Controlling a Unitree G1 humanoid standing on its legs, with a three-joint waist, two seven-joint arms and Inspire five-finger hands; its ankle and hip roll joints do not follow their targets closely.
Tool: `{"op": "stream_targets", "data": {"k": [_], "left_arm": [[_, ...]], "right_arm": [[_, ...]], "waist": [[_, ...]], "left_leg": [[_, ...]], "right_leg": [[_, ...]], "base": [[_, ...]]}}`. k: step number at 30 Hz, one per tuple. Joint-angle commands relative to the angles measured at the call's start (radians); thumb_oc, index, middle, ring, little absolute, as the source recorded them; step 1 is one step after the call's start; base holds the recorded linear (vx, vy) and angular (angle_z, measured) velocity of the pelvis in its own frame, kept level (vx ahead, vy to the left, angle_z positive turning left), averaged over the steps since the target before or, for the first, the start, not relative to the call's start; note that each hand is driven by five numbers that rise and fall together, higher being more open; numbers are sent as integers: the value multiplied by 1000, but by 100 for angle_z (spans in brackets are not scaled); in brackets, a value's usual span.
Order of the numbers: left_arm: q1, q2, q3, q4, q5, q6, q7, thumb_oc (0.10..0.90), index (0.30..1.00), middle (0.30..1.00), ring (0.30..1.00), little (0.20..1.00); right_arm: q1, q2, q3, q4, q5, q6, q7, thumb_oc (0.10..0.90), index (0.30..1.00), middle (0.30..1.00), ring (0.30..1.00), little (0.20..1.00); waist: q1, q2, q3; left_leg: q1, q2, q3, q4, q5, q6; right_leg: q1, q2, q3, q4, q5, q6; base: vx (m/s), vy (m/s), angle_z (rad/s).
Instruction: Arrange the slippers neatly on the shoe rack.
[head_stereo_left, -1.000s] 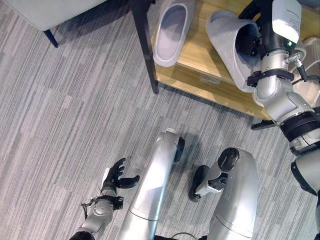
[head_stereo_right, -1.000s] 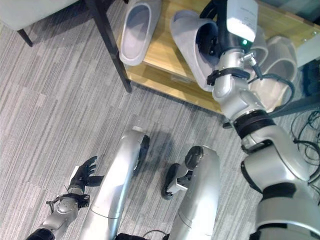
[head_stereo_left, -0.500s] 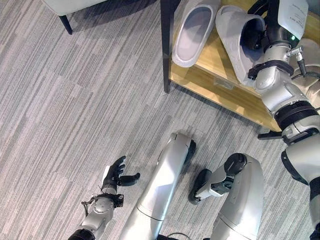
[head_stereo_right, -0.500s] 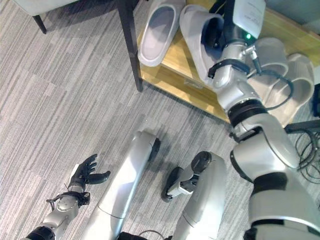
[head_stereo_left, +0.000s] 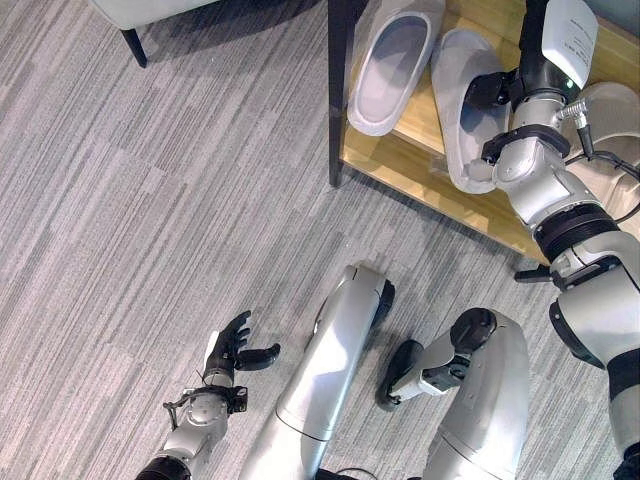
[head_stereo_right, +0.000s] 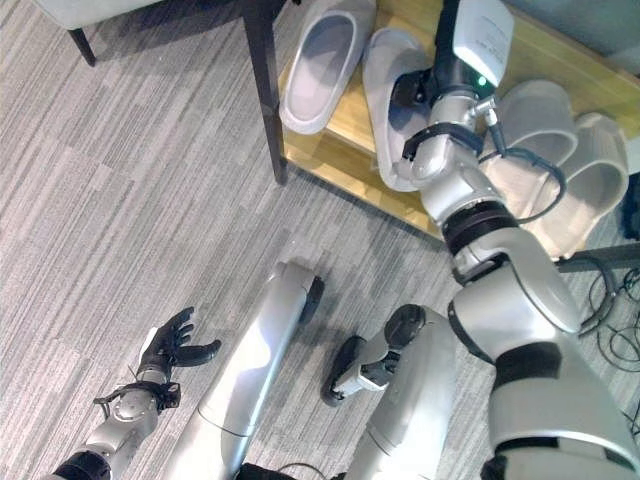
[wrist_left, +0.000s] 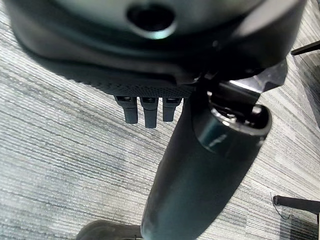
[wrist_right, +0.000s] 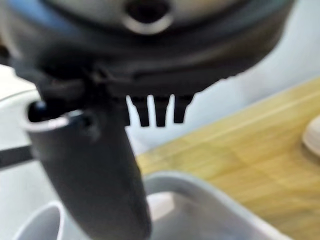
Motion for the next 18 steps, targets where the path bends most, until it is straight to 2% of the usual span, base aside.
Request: {"op": "stream_targets", "data": {"k": [1,10,18], "left_arm": [[40,31,-60,-77,-10,-61,19,800,900,900,900,900],[84,41,-15,-104,-2,-46,2,800,900,900,900,900],[81,45,-12,-111,-4,-45,-10,800,900,900,900,900]], "right_arm": [[-141,-112,50,-153,23,-79,-38,800,900,900,900,900],[-35,-211,7,-369,68,-109,31,800,900,900,900,900],[-17,-218,15,-353,91,-120,71,800,900,900,900,900]], "waist": [[25,19,-32],[-22,-16,-32],[-35,-27,-32]], "left_leg": [[60,33,-46,57,-291,-3],[60,56,-16,70,-309,-1],[60,62,-5,67,-312,2]], "right_leg": [[-23,15,23,34,32,-91],[-57,39,50,50,31,-79],[-71,47,62,52,32,-73]], "base": [[0,49,-7],[11,26,-12],[8,18,-7]]}}
